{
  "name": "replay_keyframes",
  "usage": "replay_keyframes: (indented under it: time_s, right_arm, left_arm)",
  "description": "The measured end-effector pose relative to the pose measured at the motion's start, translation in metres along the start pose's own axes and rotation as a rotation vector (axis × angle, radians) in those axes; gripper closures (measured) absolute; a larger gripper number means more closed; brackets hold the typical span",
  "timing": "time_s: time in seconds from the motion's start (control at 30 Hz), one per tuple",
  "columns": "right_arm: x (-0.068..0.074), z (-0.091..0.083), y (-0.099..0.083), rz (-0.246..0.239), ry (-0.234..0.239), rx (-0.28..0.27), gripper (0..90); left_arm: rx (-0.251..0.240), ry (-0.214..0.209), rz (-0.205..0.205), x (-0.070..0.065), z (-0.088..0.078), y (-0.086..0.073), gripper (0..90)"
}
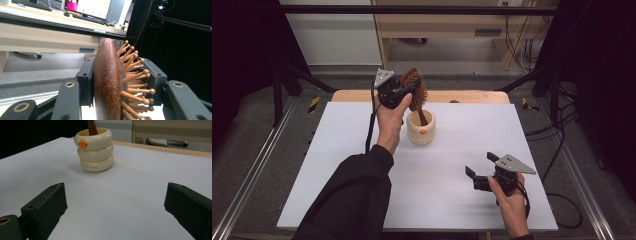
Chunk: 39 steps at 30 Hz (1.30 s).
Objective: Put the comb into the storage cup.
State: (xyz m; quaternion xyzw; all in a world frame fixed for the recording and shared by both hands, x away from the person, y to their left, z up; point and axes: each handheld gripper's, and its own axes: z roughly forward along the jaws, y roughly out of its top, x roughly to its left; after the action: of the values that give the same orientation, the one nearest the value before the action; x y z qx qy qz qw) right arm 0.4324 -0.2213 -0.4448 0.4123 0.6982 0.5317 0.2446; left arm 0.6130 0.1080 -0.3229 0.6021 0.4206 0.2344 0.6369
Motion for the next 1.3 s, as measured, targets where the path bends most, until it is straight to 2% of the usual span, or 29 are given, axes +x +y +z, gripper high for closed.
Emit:
replay_keyframes:
  time_s: [0.97, 1.13, 1.3]
  right_arm:
    - [0.001, 0.001, -0.001, -0.007, 0.009, 0.014, 4.4]
    - [0.001, 0.001, -0.001, -0.009, 0.011, 0.017, 4.5]
    - [0.001, 0.002, -0.001, -0.008, 0.012, 0.017, 4.6]
  left_arm:
    - [0.021, -0.014, -0.016, 0.0, 0.004, -0.011, 50.8]
    - [0.031, -0.011, 0.0, -0.002, 0.005, -0.014, 50.8]
    - [0.029, -0.015, -0.021, -0.001, 0.006, -0.017, 50.8]
